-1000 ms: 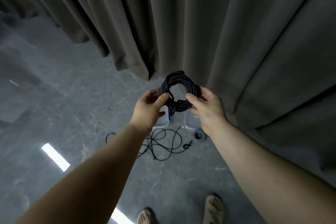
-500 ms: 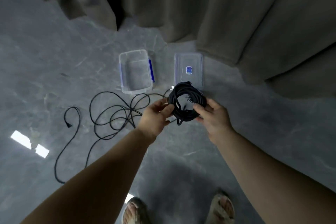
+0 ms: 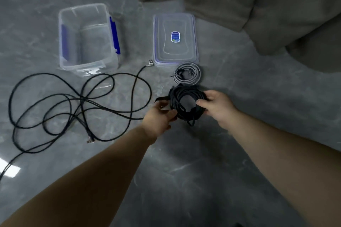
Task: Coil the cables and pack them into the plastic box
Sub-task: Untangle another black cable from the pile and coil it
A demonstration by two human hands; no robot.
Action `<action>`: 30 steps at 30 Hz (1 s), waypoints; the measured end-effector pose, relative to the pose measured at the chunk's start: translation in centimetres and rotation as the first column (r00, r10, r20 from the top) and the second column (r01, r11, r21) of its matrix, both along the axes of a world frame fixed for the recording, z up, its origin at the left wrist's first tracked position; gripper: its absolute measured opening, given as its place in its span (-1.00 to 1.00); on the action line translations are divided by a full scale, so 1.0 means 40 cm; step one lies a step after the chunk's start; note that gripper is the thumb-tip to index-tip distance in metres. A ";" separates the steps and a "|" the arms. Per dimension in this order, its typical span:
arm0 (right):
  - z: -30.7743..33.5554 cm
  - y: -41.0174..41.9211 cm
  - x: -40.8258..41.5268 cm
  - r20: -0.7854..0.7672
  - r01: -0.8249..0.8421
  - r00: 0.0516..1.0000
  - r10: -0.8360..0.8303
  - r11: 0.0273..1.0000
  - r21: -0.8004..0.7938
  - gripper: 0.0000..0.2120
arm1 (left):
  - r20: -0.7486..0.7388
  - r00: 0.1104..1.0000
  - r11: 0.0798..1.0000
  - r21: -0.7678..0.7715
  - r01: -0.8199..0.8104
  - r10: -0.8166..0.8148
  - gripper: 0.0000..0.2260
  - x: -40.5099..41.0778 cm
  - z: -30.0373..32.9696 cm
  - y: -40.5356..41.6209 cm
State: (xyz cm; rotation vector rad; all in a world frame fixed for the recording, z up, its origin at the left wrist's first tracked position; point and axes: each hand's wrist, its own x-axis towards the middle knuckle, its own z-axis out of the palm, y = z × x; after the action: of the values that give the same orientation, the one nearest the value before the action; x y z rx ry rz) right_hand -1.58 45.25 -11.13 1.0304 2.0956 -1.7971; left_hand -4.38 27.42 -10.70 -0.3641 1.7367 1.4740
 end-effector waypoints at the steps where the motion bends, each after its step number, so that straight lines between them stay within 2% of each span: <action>1: -0.023 0.007 -0.007 0.001 -0.021 1.000 0.021 1.000 0.006 -0.76 | 0.010 1.000 1.000 0.002 0.006 -0.006 -0.63 0.005 -0.020 0.007; 4: -0.073 0.019 -0.018 0.014 -0.054 0.998 0.054 0.998 0.010 -0.73 | 0.049 0.999 1.000 0.014 0.015 -0.016 -0.55 0.015 -0.067 0.023; 7: -0.102 0.026 -0.014 0.012 -0.005 1.000 0.005 1.000 0.016 -0.64 | 0.042 0.998 0.999 0.014 0.044 -0.044 -0.51 0.029 -0.081 0.036; 10: -0.122 0.032 -0.003 0.001 0.041 0.999 -0.041 0.999 0.032 -0.55 | 0.059 0.998 1.000 0.014 0.005 -0.006 -0.50 0.043 -0.093 0.049; 15: -0.136 0.035 -0.010 -0.035 0.021 0.999 -0.020 0.999 0.029 -0.54 | 0.051 0.999 1.000 0.009 0.007 -0.008 -0.47 0.053 -0.108 0.061; 21: -0.130 0.023 -0.009 -0.056 -0.046 0.997 0.050 0.996 0.075 -0.52 | 0.026 0.996 0.996 -0.017 0.091 -0.090 -0.39 0.050 -0.107 0.060; 24: -0.121 0.019 -0.007 -0.091 -0.091 0.989 0.113 0.972 0.218 -0.53 | -0.013 0.995 0.993 -0.064 0.100 -0.101 -0.32 0.045 -0.110 0.049; 27: -0.094 -0.002 0.001 -0.104 -0.146 0.969 0.222 0.864 0.481 -0.62 | -0.128 0.990 0.988 -0.146 0.042 -0.061 -0.34 0.037 -0.111 0.022; 30: -0.063 -0.060 -0.003 -0.194 -0.137 0.937 0.289 0.819 0.558 -0.75 | -0.218 0.976 0.979 -0.194 -0.059 0.015 -0.43 0.027 -0.114 -0.031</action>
State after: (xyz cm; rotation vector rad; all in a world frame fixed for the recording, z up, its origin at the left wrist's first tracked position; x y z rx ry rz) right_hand -1.69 42.85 -13.65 0.6192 2.8568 -1.3218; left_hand -3.31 26.18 -15.25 -0.3525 2.0707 1.4112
